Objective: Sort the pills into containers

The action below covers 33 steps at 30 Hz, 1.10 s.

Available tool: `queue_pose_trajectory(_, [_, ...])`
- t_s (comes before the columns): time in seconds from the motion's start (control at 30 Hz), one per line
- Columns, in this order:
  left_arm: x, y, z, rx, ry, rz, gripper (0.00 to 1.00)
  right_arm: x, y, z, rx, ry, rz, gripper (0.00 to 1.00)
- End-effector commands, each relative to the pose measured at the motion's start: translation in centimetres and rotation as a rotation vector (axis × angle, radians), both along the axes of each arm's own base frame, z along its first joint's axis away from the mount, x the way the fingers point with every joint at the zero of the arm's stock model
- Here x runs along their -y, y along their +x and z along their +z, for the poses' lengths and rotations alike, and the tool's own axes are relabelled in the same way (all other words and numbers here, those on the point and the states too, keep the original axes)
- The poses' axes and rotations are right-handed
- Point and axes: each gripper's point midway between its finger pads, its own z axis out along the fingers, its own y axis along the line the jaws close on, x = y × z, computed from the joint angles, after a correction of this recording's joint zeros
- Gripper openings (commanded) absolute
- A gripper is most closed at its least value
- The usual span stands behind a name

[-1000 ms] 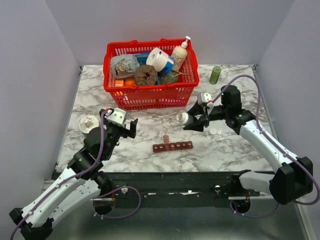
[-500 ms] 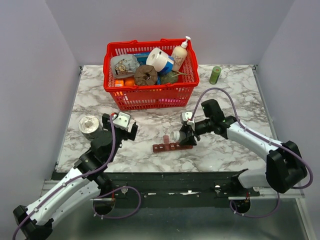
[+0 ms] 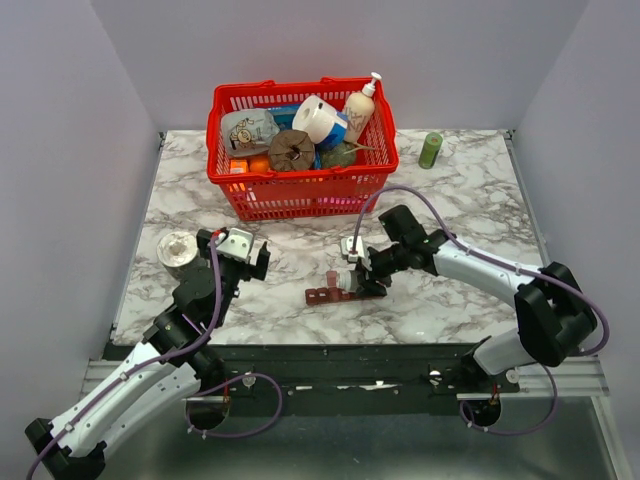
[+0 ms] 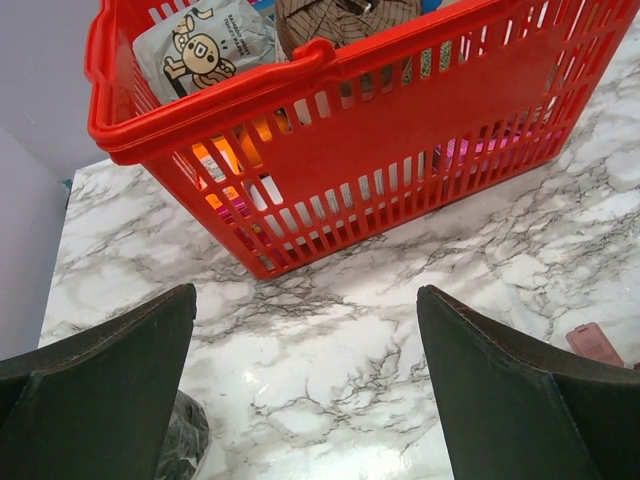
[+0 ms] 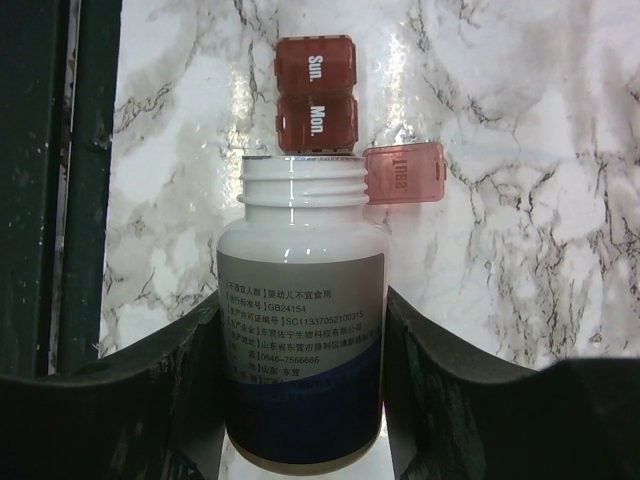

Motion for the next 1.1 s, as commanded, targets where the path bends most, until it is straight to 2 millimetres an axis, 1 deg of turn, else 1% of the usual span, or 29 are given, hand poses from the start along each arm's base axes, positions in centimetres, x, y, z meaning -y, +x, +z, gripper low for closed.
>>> queue_pose_trajectory(0.0, [-0.3,0.1,0.2,0.016,0.006,0.013,0.99,-0.3,0.5,-0.5,0.033,-0.062,0.011,0.14])
queue_pose_trajectory(0.1, [-0.3,0.1,0.2,0.016,0.006,0.011,0.99,-0.4,0.5,-0.7,0.036,-0.072,0.014,0.14])
queue_pose_trajectory(0.2, [-0.3,0.1,0.2,0.017,0.006,0.008,0.99,-0.2,0.4,-1.5,0.039,-0.107,0.014,0.14])
queue_pose_trajectory(0.43, [-0.3,0.1,0.1,0.015,0.010,0.008,0.99,-0.2,0.4,-2.6,0.040,-0.167,0.005,0.14])
queue_pose_trajectory(0.6, [-0.3,0.1,0.2,0.017,0.008,0.010,0.99,-0.5,0.3,-2.8,0.045,-0.187,0.013,0.14])
queue_pose_trajectory(1.07, [-0.4,0.1,0.3,0.022,0.007,0.008,0.99,-0.1,0.2,-3.7,0.074,-0.275,0.027,0.13])
